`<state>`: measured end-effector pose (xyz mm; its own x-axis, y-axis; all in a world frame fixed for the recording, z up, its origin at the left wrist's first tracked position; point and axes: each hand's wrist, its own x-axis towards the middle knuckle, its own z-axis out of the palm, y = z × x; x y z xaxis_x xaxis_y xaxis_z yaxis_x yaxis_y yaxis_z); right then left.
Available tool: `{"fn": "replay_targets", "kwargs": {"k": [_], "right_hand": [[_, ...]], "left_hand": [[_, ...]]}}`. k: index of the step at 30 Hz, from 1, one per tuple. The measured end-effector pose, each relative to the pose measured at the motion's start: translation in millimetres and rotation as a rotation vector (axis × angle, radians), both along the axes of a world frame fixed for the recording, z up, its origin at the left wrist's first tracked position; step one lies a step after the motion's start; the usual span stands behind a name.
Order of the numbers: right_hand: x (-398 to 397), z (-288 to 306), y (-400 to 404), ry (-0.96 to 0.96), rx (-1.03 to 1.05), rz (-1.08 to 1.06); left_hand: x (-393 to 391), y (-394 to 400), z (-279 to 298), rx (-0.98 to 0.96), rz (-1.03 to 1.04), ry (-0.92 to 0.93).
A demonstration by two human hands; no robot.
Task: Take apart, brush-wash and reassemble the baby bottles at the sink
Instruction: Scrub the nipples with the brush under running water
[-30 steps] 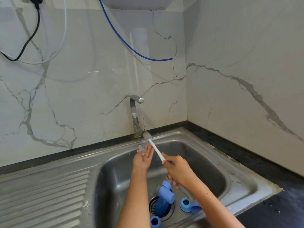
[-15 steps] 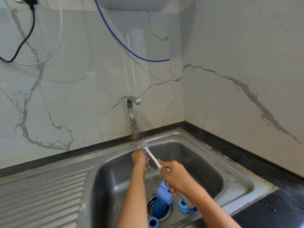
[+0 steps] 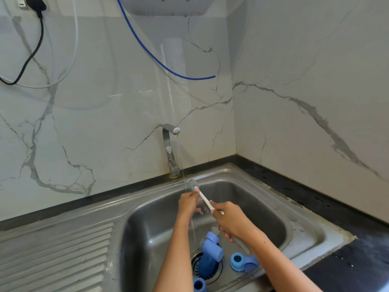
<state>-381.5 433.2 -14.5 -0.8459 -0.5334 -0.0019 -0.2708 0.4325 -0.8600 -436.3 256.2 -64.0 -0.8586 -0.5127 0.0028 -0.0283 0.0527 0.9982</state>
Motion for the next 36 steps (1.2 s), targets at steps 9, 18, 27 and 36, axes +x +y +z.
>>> {"fn": "replay_targets", "kwargs": {"k": [9,18,27,36], "right_hand": [[-1,8,16,-0.244,-0.180,0.026],[3,7,23,-0.291,-0.114,0.118],[-4,0,16,-0.206,-0.061,0.156],[-20,1,45,-0.136,0.067,0.224]], "left_hand": [[1,-23,18,1.106,0.074,0.246],[1,-22,22,1.019,0.112,0.246],[7,-19,13,0.956,0.188,0.185],[8,-18,17,1.102,0.195,0.288]]}}
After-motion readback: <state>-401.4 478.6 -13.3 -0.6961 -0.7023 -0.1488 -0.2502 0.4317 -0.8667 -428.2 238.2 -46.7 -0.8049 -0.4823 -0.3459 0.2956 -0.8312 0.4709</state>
